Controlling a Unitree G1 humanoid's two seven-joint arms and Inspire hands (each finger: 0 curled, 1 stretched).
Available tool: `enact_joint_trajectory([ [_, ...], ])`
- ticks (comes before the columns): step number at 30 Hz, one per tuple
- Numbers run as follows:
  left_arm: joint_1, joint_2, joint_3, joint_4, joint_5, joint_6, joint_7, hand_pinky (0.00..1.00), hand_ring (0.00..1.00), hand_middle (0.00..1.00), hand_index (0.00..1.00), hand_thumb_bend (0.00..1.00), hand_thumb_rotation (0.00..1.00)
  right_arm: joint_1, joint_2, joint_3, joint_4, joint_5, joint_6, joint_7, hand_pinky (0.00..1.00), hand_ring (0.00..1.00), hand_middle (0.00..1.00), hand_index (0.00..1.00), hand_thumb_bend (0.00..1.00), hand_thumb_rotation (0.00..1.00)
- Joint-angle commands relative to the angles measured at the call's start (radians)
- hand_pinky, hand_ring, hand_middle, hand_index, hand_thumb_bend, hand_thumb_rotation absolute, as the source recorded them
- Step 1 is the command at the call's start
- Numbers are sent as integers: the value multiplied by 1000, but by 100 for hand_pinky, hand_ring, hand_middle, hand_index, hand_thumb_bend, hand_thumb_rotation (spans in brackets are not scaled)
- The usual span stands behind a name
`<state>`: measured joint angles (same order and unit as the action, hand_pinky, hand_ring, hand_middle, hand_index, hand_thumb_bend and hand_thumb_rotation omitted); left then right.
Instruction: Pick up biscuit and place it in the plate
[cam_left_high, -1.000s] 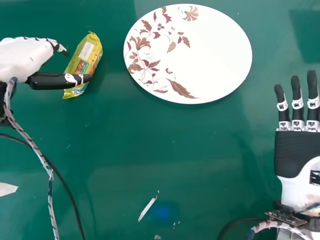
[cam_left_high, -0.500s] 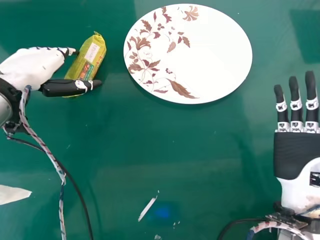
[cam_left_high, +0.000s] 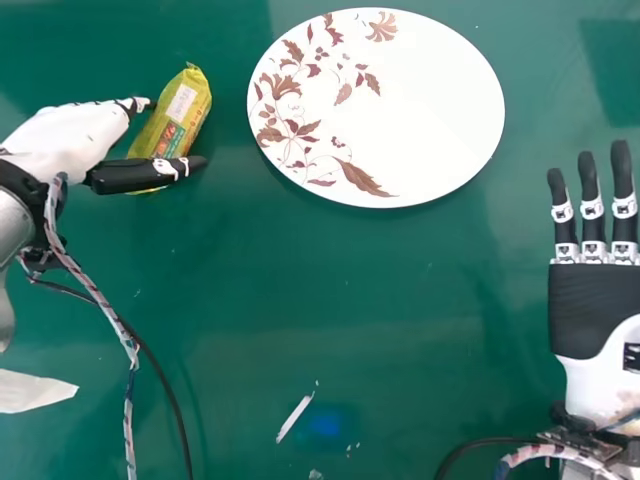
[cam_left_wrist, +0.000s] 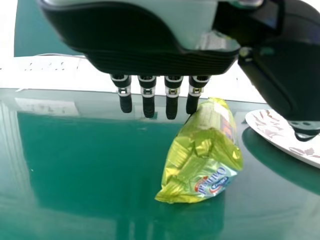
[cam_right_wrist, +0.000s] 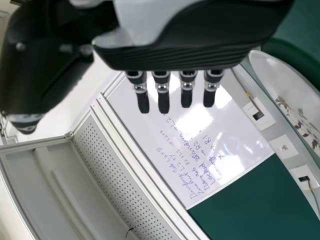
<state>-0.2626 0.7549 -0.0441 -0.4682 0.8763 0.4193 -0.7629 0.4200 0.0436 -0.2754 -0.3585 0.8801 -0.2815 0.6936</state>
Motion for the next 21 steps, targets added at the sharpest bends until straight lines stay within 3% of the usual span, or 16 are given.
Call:
enact_joint_trajectory([
  [1,24,-13,-12,-8,10,12,2,100,100,100,100,100,90,16,-4,-10,-7,3,-7,13,100,100,100,99,100,54],
  [8,49,-44,-23,0,30,35,16,100,100,100,100,100,92,12,-6,-20,-7,18,-11,25,99,100,100,98,100,51],
  [13,29,-51,-63,38,73,58,-9,100,100,100,100,100,92,14,-9,-29,-9,27,-6,36,99,100,100,99,100,50],
  [21,2,-57,-90,115,77,53,5,100,100,100,100,100,93,24,-4,-30,-23,23,-10,32,100,100,100,99,100,48],
])
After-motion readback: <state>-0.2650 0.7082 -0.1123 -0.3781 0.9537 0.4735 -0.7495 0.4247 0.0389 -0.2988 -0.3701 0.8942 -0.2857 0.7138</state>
